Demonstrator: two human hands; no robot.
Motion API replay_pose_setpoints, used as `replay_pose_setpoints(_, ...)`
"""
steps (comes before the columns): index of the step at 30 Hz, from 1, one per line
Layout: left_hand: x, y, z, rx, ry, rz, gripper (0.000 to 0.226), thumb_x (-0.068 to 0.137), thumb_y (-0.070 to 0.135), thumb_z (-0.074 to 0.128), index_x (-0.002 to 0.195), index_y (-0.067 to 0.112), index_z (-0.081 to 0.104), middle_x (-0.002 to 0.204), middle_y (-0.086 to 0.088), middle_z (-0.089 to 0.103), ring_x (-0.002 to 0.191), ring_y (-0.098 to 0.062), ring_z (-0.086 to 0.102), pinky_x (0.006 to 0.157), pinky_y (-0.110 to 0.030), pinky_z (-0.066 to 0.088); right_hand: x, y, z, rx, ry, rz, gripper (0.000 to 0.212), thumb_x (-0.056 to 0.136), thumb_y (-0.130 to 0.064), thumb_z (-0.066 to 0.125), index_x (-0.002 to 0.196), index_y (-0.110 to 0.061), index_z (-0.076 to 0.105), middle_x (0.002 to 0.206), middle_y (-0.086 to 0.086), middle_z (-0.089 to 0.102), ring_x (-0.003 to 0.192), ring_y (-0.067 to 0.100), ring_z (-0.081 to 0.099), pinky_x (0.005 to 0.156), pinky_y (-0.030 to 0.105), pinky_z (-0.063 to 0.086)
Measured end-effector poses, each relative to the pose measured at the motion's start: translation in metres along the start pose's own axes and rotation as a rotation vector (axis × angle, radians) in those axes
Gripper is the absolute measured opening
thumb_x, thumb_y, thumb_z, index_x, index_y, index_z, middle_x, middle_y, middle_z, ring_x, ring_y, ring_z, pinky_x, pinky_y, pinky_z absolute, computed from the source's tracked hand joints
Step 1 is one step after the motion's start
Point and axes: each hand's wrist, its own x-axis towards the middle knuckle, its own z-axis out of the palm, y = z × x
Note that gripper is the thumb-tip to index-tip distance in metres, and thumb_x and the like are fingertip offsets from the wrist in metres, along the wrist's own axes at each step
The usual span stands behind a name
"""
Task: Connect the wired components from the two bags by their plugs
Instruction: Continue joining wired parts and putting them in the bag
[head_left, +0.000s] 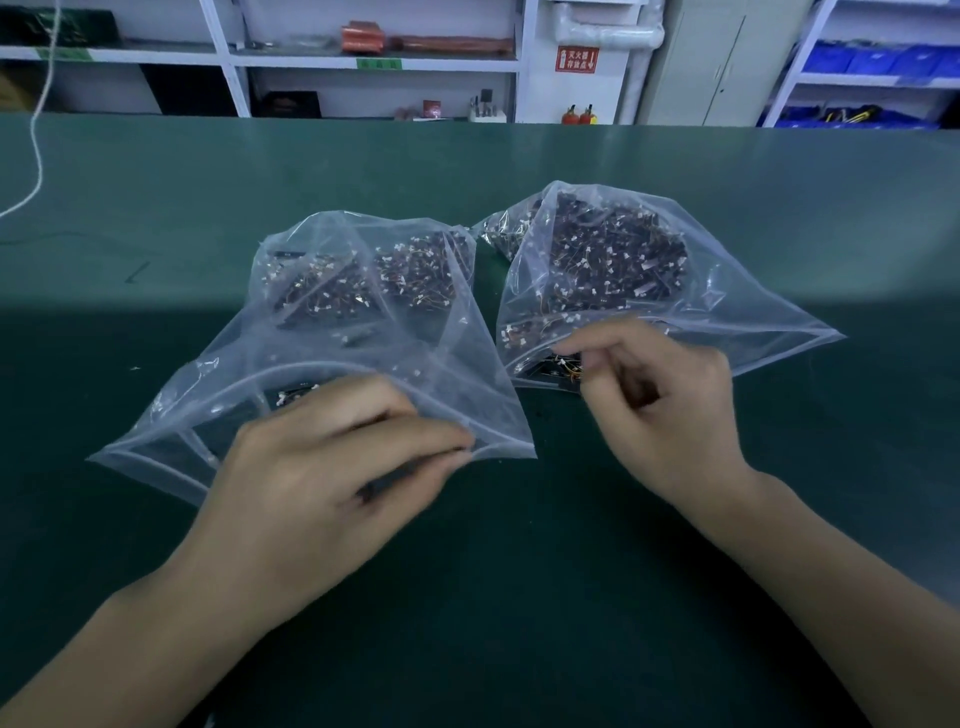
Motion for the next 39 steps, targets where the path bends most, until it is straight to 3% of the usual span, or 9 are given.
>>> replay_pose_setpoints(3,0.003,0.012,0.004,-0.148,0.027,0.012,0.008,0.098,0.02,0.079,0.102,0.015,0.084,0.095,0.005,0.072,0.077,-0.01,0.068,0.071,-0.023,0.053,-0.007,-0.013,0.004,0.125,-0.113,-0.118,0.023,0.103,-0.013,0.056,0.113,-0.007,0.076,0.066,-0.005,0.058,0.052,0.005,0.044,0.057,0.014,0.034)
replay_pose_setpoints(8,0.002,0.021,0.008,-0.333,0.097,-0.136,0.007,0.096,0.022,0.078,0.102,0.025,0.08,0.097,0.014,0.077,0.081,-0.013,0.076,0.069,-0.026,0.056,-0.01,-0.02,0.006,0.299,-0.244,-0.195,0.044,0.113,-0.031,0.043,0.12,0.0,0.072,0.071,-0.004,0.052,0.053,0.023,0.05,0.052,0.039,0.042)
replay_pose_setpoints(10,0.001,0.022,0.01,-0.389,0.136,-0.244,0.008,0.094,0.027,0.078,0.101,0.03,0.078,0.094,0.019,0.078,0.075,-0.009,0.077,0.066,-0.021,0.057,-0.01,-0.021,0.006,0.301,-0.228,-0.211,0.039,0.11,-0.03,0.049,0.117,0.0,0.073,0.078,-0.01,0.054,0.054,0.022,0.051,0.051,0.037,0.042)
replay_pose_setpoints(13,0.0,0.022,0.014,-0.471,0.159,-0.332,0.008,0.093,0.028,0.08,0.1,0.03,0.078,0.09,0.018,0.078,0.072,-0.007,0.077,0.069,-0.014,0.056,-0.011,-0.021,0.01,0.258,-0.166,-0.206,0.023,0.101,-0.021,0.065,0.109,-0.002,0.076,0.084,-0.022,0.052,0.056,0.003,0.048,0.054,0.017,0.039)
replay_pose_setpoints(16,-0.002,0.019,0.016,-0.492,0.157,-0.36,0.007,0.092,0.032,0.081,0.1,0.032,0.079,0.09,0.016,0.079,0.071,-0.009,0.078,0.068,-0.018,0.06,-0.013,-0.021,0.014,0.216,-0.126,-0.222,0.015,0.099,-0.013,0.07,0.099,0.0,0.077,0.079,-0.008,0.064,0.068,-0.012,0.045,0.068,0.006,0.034)
replay_pose_setpoints(19,-0.002,0.017,0.018,-0.487,0.153,-0.365,0.012,0.094,0.035,0.08,0.105,0.034,0.078,0.092,0.015,0.08,0.071,-0.011,0.078,0.067,-0.022,0.062,-0.012,-0.02,0.014,0.214,-0.134,-0.22,0.015,0.1,-0.011,0.069,0.095,0.0,0.078,0.079,0.0,0.067,0.07,-0.011,0.045,0.069,0.007,0.034)
replay_pose_setpoints(24,-0.002,0.017,0.019,-0.471,0.139,-0.341,0.014,0.097,0.034,0.076,0.111,0.032,0.08,0.098,0.016,0.08,0.08,-0.01,0.079,0.07,-0.024,0.064,-0.012,-0.021,0.015,0.222,-0.099,-0.214,0.015,0.1,-0.014,0.071,0.099,-0.001,0.078,0.083,-0.019,0.056,0.063,-0.008,0.041,0.064,0.008,0.032)
replay_pose_setpoints(28,-0.001,0.018,0.018,-0.426,0.113,-0.317,0.01,0.098,0.03,0.074,0.105,0.031,0.081,0.096,0.016,0.08,0.078,-0.007,0.079,0.067,-0.025,0.064,-0.011,-0.022,0.014,0.203,-0.12,-0.231,0.009,0.096,-0.007,0.073,0.097,0.0,0.079,0.078,-0.006,0.062,0.068,-0.013,0.044,0.067,0.005,0.032)
replay_pose_setpoints(39,-0.008,0.008,0.025,-0.448,0.067,-0.352,0.01,0.103,0.041,0.073,0.111,0.041,0.078,0.095,0.014,0.08,0.081,-0.011,0.079,0.064,-0.032,0.065,-0.01,-0.023,0.016,0.157,-0.142,-0.241,0.008,0.096,-0.006,0.071,0.096,-0.003,0.078,0.087,-0.03,0.046,0.066,-0.01,0.043,0.067,0.007,0.031)
